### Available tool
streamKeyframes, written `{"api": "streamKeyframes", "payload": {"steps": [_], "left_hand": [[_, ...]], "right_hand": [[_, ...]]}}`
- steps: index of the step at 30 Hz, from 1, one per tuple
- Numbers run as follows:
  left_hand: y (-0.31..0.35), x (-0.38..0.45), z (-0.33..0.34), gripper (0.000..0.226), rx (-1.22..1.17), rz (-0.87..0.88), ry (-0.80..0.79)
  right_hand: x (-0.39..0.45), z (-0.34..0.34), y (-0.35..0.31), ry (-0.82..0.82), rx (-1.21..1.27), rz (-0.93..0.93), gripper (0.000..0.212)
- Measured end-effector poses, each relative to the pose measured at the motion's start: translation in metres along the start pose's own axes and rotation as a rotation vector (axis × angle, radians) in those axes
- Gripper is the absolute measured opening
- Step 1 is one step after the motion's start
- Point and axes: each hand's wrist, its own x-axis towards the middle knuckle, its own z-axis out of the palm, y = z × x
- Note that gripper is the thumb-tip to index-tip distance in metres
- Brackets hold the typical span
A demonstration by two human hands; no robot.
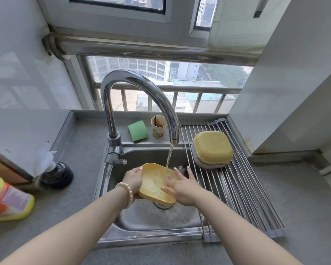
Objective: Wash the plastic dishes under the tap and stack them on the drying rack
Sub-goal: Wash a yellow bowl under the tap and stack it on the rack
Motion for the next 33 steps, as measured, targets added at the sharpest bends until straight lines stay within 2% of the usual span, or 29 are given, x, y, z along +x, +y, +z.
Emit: {"api": "streamKeyframes", "payload": {"steps": [4, 6, 11, 13, 18, 23, 27, 30, 33], "left_hand": [[-0.004, -0.003, -0.001, 0.031, -0.184, -0.118, -0.084], [-0.008, -0.003, 0.003, 0.033, -0.253, -0.146, -0.119], [-0.002, -0.017, 0.025, 0.038, -0.456, -0.225, -0.265], [0.003, -0.019, 0.027, 0.045, -0.459, -0.220, -0.257], [0.005, 0.000, 0.026, 0.053, -0.498, -0.159, -0.102], [0.018, -0.007, 0.031, 0.032, -0.506, -0.065, -0.083], [0.021, -0.003, 0.027, 0.031, -0.404, -0.016, -0.038], [0.028, -0.005, 0.016, 0.019, -0.285, -0.028, -0.034], [0.027, -0.002, 0.008, 0.023, -0.234, -0.142, -0.090]], "right_hand": [[0.004, -0.010, -0.015, -0.127, -0.078, 0.073, 0.083], [0.007, -0.015, -0.026, -0.148, -0.105, 0.099, 0.086], [0.013, -0.025, -0.048, -0.061, -0.058, 0.033, 0.073], [0.011, -0.029, -0.044, -0.066, -0.037, -0.013, 0.068], [-0.009, -0.036, -0.047, -0.152, 0.088, -0.216, 0.050], [-0.028, -0.031, -0.038, 0.079, -0.052, -0.161, 0.040], [-0.038, -0.024, -0.018, 0.340, -0.025, -0.151, 0.029], [-0.036, -0.010, 0.002, 0.603, 0.164, -0.118, 0.021], [-0.032, 0.000, 0.007, 0.749, 0.490, -0.153, 0.013]]}}
